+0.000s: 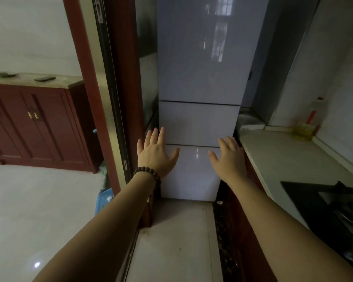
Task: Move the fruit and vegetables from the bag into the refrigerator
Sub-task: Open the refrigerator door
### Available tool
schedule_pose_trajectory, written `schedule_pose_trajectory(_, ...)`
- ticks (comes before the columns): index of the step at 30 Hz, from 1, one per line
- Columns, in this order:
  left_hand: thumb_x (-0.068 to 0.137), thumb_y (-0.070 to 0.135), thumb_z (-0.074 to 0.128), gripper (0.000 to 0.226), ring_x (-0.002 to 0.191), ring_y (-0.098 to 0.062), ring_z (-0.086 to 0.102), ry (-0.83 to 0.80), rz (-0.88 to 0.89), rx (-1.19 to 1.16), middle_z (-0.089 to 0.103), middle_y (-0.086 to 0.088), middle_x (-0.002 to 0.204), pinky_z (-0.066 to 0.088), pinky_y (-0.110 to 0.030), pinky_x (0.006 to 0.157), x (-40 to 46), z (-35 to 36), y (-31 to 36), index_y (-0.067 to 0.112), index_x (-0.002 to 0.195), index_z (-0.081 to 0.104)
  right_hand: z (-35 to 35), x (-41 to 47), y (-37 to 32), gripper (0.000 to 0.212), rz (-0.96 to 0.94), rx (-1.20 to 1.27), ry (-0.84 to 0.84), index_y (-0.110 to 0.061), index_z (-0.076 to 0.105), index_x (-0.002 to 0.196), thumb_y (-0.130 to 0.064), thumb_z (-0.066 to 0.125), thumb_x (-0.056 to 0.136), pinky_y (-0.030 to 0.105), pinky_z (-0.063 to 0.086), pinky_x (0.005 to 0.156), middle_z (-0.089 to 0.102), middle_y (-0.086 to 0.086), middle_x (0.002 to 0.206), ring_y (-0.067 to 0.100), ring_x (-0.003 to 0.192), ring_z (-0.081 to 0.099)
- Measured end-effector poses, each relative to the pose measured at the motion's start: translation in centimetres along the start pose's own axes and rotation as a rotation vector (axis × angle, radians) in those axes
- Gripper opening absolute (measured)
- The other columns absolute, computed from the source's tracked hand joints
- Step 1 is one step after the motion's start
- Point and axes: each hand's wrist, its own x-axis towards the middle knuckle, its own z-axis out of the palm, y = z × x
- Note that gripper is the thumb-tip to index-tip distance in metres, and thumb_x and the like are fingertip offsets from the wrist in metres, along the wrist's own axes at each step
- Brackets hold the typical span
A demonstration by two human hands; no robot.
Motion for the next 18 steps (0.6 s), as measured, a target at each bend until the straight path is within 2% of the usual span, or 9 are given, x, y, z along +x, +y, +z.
schedule_pose_trajectory(4, 0.090, 0.061, 0.035, 0.078, 0.146, -0.019, 0.000, -0.001, 0.032, 0.003, 0.006, 0.000, 0.159, 0.002, -0.046, 0.118, 7.4, 0.9, -2.1, 0.024, 0.150, 0.002, 2.2, 6.7, -1.0, 0.059, 0.029, 0.013, 0.029, -0.009, 0.035, 0.142, -0.041, 0.047, 0.094, 0.052, 0.019, 0.115, 0.025, 0.015, 0.154, 0.029, 0.145, 0.014)
schedule_pose_trajectory(18, 0.090, 0.058, 0.037, 0.076, 0.146, -0.019, 0.003, 0.068, 0.081, -0.056, 0.010, -0.002, 0.158, 0.005, -0.045, 0.118, 28.2, 9.6, -4.0, 0.023, 0.150, 0.007, 10.4, 27.4, 1.6, 0.060, 0.013, -0.004, 0.048, -0.010, 0.032, 0.145, -0.042, 0.044, 0.095, 0.048, 0.008, 0.118, 0.020, 0.014, 0.156, 0.028, 0.146, 0.009)
